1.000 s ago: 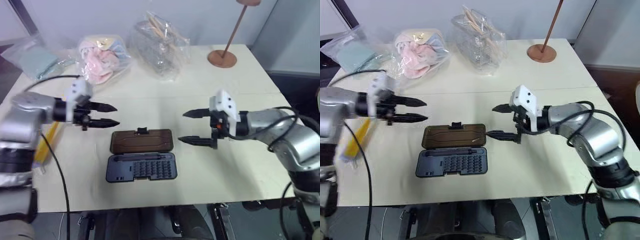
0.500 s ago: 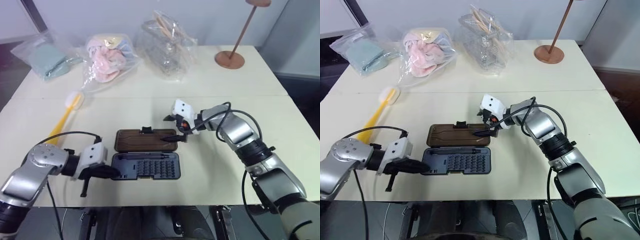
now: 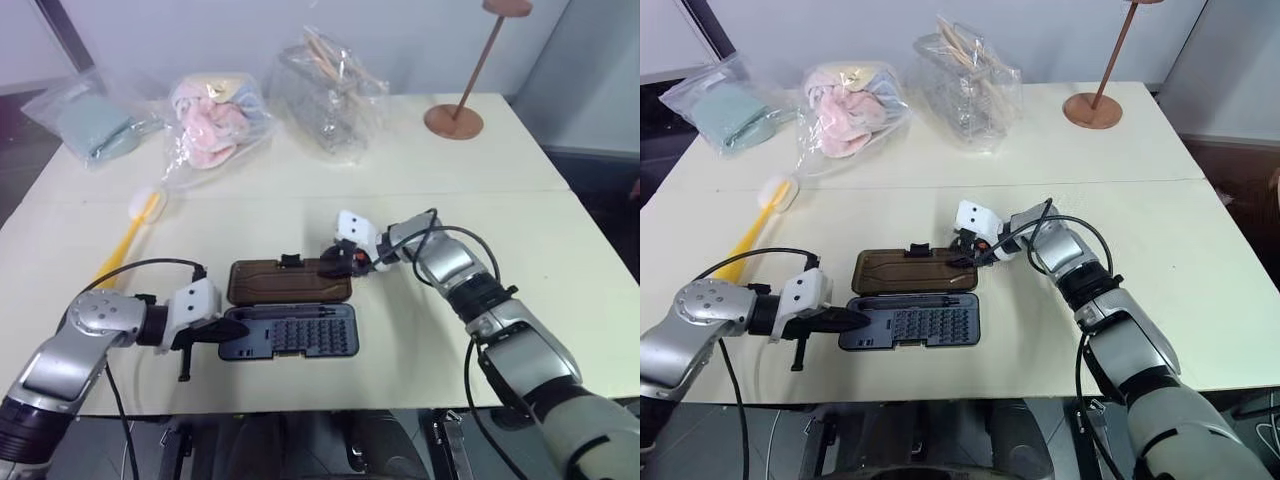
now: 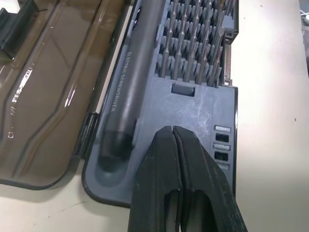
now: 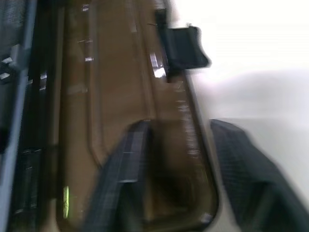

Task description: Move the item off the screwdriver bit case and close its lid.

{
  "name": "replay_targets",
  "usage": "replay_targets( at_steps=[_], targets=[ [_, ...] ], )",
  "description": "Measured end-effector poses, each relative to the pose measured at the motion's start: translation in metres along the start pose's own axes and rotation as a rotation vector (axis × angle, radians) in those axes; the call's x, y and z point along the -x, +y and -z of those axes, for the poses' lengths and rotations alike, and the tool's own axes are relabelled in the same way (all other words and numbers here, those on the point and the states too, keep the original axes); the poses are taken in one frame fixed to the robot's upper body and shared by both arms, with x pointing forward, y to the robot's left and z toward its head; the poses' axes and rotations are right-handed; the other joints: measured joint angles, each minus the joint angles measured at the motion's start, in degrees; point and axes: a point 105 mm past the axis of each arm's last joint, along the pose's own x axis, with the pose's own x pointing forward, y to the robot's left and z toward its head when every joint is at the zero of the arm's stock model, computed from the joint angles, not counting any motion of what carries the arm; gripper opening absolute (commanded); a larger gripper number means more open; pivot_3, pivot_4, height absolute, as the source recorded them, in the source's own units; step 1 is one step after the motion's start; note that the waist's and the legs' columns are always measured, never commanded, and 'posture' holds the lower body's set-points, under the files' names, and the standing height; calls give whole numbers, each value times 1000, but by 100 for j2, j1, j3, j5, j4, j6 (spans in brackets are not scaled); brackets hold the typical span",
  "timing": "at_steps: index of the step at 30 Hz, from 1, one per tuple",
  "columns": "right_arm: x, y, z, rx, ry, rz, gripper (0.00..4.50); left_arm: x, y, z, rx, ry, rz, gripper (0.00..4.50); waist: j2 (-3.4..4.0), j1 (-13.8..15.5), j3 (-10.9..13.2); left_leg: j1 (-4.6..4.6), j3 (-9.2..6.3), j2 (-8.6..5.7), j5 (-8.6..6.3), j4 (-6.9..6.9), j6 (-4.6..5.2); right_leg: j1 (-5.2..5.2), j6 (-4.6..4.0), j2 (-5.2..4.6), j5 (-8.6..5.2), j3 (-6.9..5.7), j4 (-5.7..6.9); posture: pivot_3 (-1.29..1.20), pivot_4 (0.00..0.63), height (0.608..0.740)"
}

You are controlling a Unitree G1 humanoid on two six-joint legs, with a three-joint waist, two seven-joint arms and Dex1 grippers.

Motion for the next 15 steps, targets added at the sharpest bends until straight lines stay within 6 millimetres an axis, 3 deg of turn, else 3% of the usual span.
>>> replay_targets(
  at_steps=[15],
  targets=[
    [-2,3,-4,151,11,47,283,-4,-7,0,32,-5,-2,0,7,-95,-7,20,-6,0,0,-10,1,19,-10,2,-6,-1,-1,0,150,737]
  ],
)
